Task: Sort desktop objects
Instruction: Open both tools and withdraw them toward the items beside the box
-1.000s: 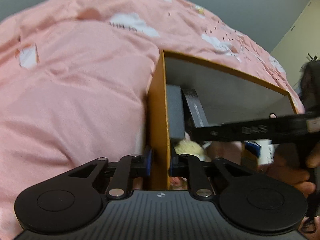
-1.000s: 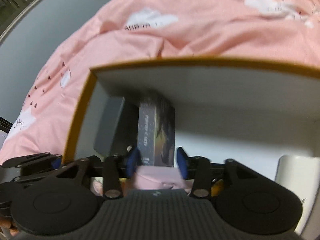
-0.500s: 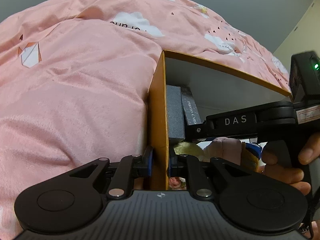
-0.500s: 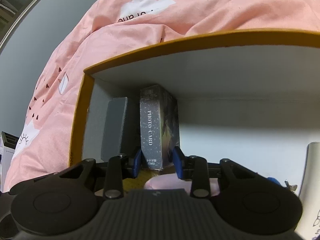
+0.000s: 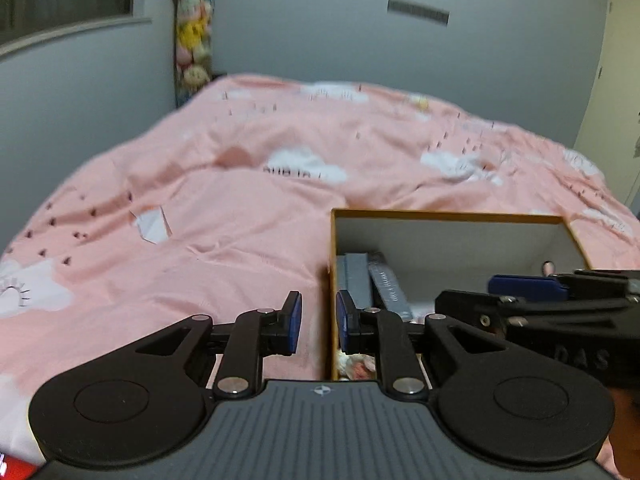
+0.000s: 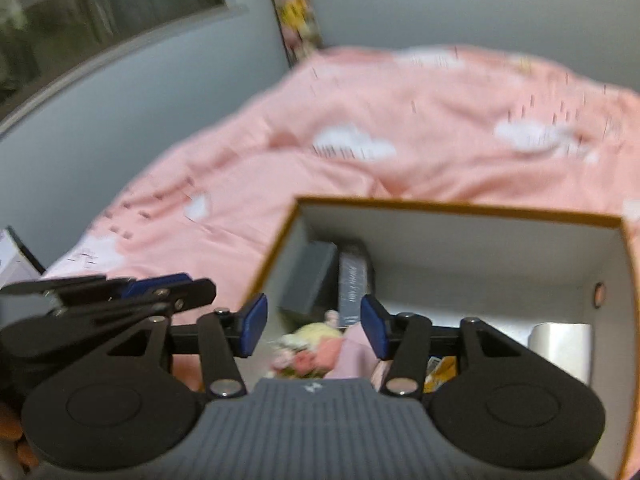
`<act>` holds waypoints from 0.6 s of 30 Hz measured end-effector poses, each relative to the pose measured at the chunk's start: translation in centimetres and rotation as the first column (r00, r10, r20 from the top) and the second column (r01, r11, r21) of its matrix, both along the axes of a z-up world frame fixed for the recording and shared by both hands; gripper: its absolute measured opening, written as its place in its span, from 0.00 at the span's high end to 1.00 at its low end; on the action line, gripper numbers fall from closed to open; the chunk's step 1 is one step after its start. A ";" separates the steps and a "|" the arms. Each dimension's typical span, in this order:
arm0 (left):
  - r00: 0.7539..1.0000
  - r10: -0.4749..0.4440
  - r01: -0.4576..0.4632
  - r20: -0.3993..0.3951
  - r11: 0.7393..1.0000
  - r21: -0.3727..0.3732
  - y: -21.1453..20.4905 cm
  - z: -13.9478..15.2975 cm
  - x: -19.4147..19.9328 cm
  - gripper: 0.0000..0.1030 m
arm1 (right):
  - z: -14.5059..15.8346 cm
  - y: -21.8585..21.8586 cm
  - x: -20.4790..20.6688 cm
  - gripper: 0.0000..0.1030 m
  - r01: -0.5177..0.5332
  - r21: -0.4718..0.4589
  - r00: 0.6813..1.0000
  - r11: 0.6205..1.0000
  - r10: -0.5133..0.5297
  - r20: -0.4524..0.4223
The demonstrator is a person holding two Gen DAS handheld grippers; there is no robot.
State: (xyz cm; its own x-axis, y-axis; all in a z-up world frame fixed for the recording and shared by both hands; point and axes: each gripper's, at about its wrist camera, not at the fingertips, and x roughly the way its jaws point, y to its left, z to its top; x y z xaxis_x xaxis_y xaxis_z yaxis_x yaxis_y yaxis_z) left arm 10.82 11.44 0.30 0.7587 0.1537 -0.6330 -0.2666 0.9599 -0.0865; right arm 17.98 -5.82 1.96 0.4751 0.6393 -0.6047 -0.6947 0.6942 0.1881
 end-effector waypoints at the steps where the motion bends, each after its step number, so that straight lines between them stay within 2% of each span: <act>1: 1.000 0.003 -0.003 0.012 1.000 0.000 -0.5 0.3 -1.1 0.81 | 0.4 -0.3 -1.1 0.42 0.002 0.005 1.000 1.000 -0.002 0.030; 2: 1.000 -0.001 0.001 0.025 1.000 0.001 -1.1 0.5 -2.1 0.80 | 0.6 -1.0 -2.3 0.38 0.003 0.005 0.998 1.000 -0.004 0.058; 5: 1.000 -0.013 0.013 0.025 1.000 0.014 -2.7 0.7 -4.1 0.77 | 0.9 -3.0 -5.4 0.34 0.042 -0.007 0.991 0.999 -0.041 0.126; 8: 0.998 -0.056 0.056 -0.029 0.998 0.016 -4.5 -0.1 -5.4 0.76 | 0.7 -5.0 -7.4 0.28 0.081 -0.021 0.986 0.996 -0.077 0.147; 13: 0.984 -0.123 0.127 -0.131 0.992 0.021 -6.7 -1.7 -7.0 0.76 | 0.5 -8.5 -9.2 0.25 0.132 -0.060 0.985 0.989 -0.124 0.121; 18: 0.966 -0.158 0.159 -0.203 0.987 -0.011 -8.4 -2.4 -8.4 0.76 | -1.2 -10.2 -10.5 0.25 0.170 -0.169 0.986 0.971 -0.167 0.029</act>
